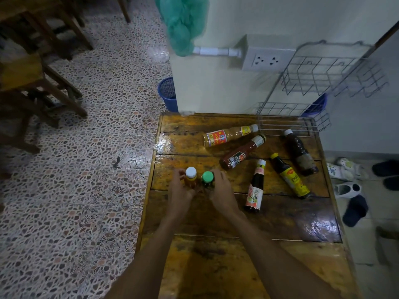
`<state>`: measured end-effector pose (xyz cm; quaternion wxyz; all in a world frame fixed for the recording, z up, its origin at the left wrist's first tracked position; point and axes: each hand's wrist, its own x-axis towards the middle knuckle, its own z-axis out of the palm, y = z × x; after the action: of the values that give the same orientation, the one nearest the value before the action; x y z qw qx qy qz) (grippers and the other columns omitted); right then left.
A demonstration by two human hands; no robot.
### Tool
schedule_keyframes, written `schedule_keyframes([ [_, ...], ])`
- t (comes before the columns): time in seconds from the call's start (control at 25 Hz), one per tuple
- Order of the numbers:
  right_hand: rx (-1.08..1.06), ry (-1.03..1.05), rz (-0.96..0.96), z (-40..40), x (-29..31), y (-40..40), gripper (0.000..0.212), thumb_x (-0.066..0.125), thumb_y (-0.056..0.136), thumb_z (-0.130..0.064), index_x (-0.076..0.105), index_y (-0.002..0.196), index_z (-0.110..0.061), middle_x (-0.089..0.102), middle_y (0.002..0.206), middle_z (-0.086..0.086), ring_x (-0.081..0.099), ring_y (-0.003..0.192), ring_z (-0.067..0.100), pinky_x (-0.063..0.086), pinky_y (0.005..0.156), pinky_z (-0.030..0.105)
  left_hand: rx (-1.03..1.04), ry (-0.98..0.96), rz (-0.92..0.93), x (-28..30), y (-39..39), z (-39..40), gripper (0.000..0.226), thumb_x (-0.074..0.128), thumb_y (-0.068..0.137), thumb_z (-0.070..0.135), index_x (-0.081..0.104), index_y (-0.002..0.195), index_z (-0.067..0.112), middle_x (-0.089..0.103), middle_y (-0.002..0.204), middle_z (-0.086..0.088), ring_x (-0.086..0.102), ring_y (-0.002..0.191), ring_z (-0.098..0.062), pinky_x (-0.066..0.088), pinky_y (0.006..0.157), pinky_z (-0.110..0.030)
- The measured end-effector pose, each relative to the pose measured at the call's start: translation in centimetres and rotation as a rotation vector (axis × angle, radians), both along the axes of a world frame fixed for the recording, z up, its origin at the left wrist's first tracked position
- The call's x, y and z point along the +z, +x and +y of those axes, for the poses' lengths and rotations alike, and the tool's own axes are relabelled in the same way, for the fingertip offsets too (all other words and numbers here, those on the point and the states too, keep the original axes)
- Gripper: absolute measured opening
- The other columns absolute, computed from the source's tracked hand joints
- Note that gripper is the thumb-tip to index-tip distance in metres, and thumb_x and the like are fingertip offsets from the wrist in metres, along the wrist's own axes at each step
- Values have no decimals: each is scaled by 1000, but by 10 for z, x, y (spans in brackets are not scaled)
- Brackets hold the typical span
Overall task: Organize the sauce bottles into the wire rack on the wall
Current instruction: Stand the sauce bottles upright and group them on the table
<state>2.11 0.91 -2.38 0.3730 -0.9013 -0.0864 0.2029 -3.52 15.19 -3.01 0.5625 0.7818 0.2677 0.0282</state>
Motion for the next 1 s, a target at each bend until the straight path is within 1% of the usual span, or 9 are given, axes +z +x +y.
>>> schedule_keyframes([
  [0.16,24,15,34,-12,8,-2,64,78,85,-16,44,139,-20,48,142,4,51,127,22,45,98,31,-32,-42,71,-3,-12,-6,78,90,73,6,43,129,34,57,127,16,57,116,2,53,92,-21],
  [0.2,31,17,25,-21,13,-1,66,78,85,-16,43,140,-22,47,143,3,51,127,21,47,100,32,-14,-31,117,-6,-18,-10,78,90,73,7,44,131,31,57,128,13,57,116,0,52,93,-24],
  [0.32,10,-27,-103,-69,27,9,55,71,90,-21,44,138,-23,51,136,-2,57,116,15,56,92,34,102,70,310,-13,-49,-40,41,84,83,18,52,109,23,60,111,2,62,104,-17,55,82,-35],
  [0.44,-92,-276,-336,-143,30,39,42,64,93,-23,50,131,-13,55,129,8,56,115,27,54,91,41,77,92,439,1,-57,-109,22,71,95,36,54,91,23,61,91,1,61,83,-15,58,76,-42],
  [0.56,-155,-511,-215,-209,13,76,54,66,92,-30,45,136,-8,50,138,20,48,125,41,47,101,52,-68,79,296,8,-16,-182,36,72,91,47,58,112,22,56,111,7,57,102,-14,53,83,-30],
  [0.64,-112,-529,-57,-234,-3,90,63,63,94,-41,36,143,-11,47,142,18,48,128,40,47,100,53,-118,142,265,4,27,-212,63,74,87,53,52,135,17,53,127,3,54,117,-18,52,91,-36],
  [0.72,-35,-540,6,-250,-16,99,56,57,97,-44,40,139,-11,54,135,16,56,119,36,50,95,49,-172,215,349,0,59,-227,76,75,88,49,42,148,16,53,137,0,55,125,-23,52,97,-42],
  [0.84,-72,-354,63,-259,-13,100,45,61,94,-49,56,118,-11,65,108,10,64,98,31,51,78,39,-217,213,484,-12,76,-223,58,72,94,22,46,146,15,59,137,-7,59,123,-28,50,92,-38],
  [1.0,-41,6,133,-239,16,62,41,73,90,-39,55,119,-18,59,103,-4,59,93,15,44,69,29,-86,-160,310,4,34,-198,63,80,82,-2,53,136,15,63,132,-5,59,122,-21,51,91,-37],
])
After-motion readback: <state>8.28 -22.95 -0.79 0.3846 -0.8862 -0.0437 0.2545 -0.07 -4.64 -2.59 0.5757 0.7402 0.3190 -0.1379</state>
